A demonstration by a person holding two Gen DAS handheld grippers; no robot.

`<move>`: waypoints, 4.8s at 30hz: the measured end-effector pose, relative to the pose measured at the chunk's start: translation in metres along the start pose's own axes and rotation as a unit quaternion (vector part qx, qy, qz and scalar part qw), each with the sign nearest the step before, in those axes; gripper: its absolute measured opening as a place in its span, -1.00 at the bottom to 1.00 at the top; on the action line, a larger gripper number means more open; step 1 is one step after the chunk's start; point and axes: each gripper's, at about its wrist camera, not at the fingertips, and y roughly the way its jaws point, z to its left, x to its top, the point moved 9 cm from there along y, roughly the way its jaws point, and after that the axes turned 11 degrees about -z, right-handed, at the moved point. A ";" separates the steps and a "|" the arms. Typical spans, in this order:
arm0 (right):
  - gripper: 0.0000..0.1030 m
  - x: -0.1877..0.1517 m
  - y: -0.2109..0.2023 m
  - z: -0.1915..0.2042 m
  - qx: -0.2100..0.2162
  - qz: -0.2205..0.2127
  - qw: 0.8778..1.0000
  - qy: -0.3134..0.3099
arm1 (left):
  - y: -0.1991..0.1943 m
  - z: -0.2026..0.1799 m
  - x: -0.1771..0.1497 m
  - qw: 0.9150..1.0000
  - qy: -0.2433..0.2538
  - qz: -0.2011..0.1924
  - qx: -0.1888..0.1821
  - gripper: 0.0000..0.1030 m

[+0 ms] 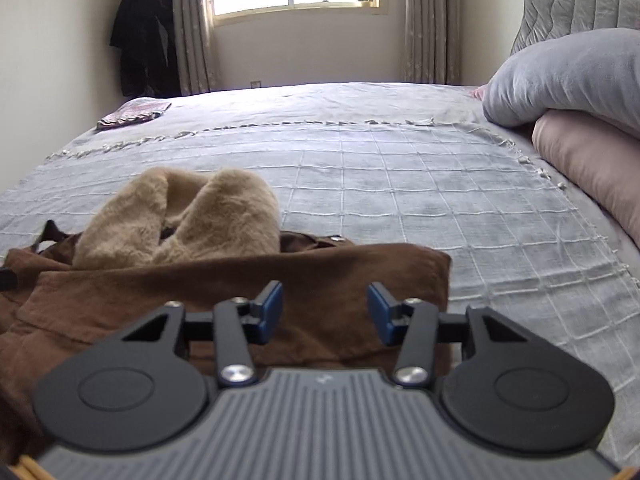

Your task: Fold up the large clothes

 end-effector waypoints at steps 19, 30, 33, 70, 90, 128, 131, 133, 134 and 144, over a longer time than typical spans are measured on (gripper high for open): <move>0.07 -0.034 -0.060 -0.018 -0.002 0.009 1.000 -0.009 | -0.085 0.010 -0.021 1.000 -0.004 0.005 -0.011 0.23; 0.36 -0.079 -0.112 -0.039 -0.015 0.085 0.995 0.054 | -0.202 0.036 -0.062 0.995 -0.045 0.061 0.058 0.88; 0.69 -0.081 -0.150 -0.036 0.012 0.077 0.996 0.030 | -0.234 0.048 -0.070 0.995 -0.045 0.070 0.060 0.93; 0.62 -0.218 -0.364 -0.123 0.113 0.123 0.964 0.209 | -0.398 0.088 -0.184 0.964 -0.187 0.176 -0.073 0.90; -0.82 -0.096 -0.394 -0.075 0.207 0.017 0.942 0.263 | -0.430 0.049 -0.061 0.981 -0.168 0.028 -0.093 -0.77; 0.79 0.014 -0.091 -0.169 0.054 0.027 0.954 0.295 | -0.086 0.178 0.014 0.994 -0.069 0.071 0.055 0.83; 0.76 -0.002 -0.066 -0.154 0.031 0.062 0.974 0.218 | -0.066 0.168 0.006 0.992 -0.056 0.101 0.051 0.26; 0.39 -0.014 -0.044 -0.138 0.023 0.085 0.979 0.185 | -0.060 0.160 0.003 0.991 -0.051 0.111 0.048 -0.16; 0.19 -0.021 -0.034 -0.129 0.019 0.092 0.980 0.175 | -0.062 0.155 0.005 0.992 -0.045 0.108 0.052 -0.34; -0.82 0.031 -0.062 -0.068 -0.079 -0.068 0.994 -0.023 | -0.100 0.107 0.093 0.993 0.049 -0.048 0.097 -0.75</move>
